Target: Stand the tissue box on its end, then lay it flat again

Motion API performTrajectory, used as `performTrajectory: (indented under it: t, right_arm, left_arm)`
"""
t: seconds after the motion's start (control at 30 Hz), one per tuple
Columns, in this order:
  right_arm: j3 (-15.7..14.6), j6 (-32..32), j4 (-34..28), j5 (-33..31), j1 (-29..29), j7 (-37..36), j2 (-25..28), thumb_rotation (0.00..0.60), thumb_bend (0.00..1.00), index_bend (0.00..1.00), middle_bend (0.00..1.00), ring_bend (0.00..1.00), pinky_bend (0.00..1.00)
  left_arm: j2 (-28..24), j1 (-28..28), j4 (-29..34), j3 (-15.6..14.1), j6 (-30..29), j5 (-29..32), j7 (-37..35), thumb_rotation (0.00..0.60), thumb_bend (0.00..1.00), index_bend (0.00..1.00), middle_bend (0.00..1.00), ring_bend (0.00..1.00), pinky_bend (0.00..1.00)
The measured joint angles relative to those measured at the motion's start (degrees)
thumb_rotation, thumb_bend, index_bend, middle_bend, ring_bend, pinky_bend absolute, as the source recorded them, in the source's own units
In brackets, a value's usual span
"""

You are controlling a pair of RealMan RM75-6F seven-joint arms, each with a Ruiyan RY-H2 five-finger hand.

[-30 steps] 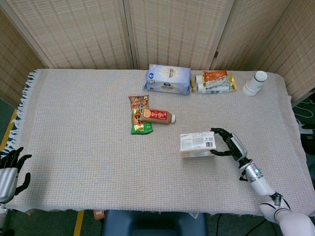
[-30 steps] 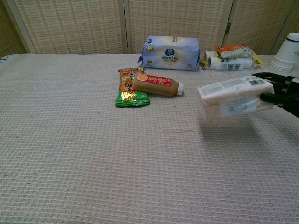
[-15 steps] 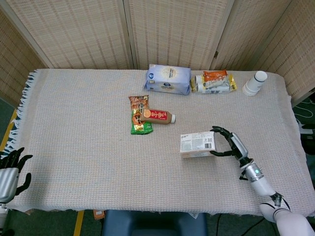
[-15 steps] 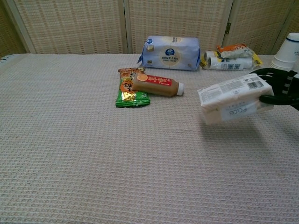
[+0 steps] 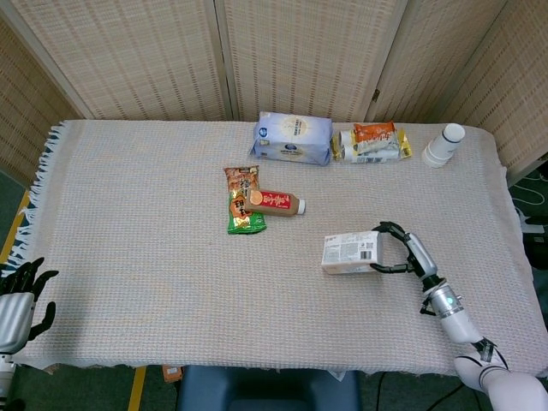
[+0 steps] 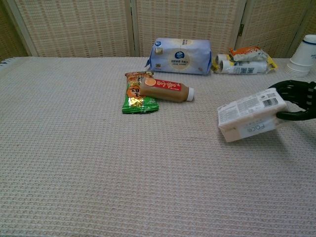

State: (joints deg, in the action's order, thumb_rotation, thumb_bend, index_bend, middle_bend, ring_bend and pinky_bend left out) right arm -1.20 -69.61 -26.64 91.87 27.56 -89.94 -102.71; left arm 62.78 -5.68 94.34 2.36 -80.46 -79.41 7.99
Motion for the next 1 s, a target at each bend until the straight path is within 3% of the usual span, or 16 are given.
performTrajectory:
  t: [0.13, 0.27, 0.47, 0.63, 0.87, 1.0]
  right_arm:
    - [-1.1, 2.3, -2.0, 0.5, 0.6, 2.4, 1.8, 0.6, 0.18, 0.45, 0.44, 0.31, 0.0]
    - [-1.6, 3.5, -4.8, 0.8, 1.1, 7.4, 4.1, 0.6, 0.18, 0.3, 0.41, 0.23, 0.0]
    - [-2.2, 7.4, -15.6, 0.5, 2.2, 19.7, 10.9, 0.6, 0.12, 0.02, 0.15, 0.04, 0.0]
    - [-2.0, 13.8, -30.1, -2.2, 3.5, 32.2, 18.7, 0.6, 0.02, 0.0, 0.01, 0.0, 0.0]
    - [-0.2, 21.2, -51.1, -11.6, 4.5, 53.5, 30.6, 0.6, 0.0, 0.0, 0.0, 0.0, 0.0]
    - [1.0, 19.3, -59.8, -12.8, 3.4, 57.3, 36.5, 0.6, 0.0, 0.0, 0.0, 0.0, 0.0]
  left_arm:
    - [-0.1, 0.1, 0.1, 0.0, -0.2, -0.2, -0.1, 0.6, 0.5, 0.23, 0.0, 0.0, 0.12]
    - [-0.2, 0.1, 0.3, 0.0, -0.3, -0.2, -0.2, 0.6, 0.5, 0.23, 0.0, 0.0, 0.12]
    - [-0.3, 0.0, 0.5, -0.2, 0.0, -0.3, 0.0, 0.6, 0.5, 0.23, 0.0, 0.0, 0.12]
    - [-0.4, 0.1, 0.9, -0.3, 0.0, -0.3, 0.2, 0.6, 0.5, 0.23, 0.0, 0.0, 0.12]
    - [-0.6, 0.0, 0.9, -0.2, 0.1, -0.1, 0.1, 0.6, 0.5, 0.23, 0.0, 0.0, 0.12]
    - [-0.5, 0.0, 1.0, -0.2, 0.0, -0.3, 0.1, 0.6, 0.5, 0.23, 0.0, 0.0, 0.12]
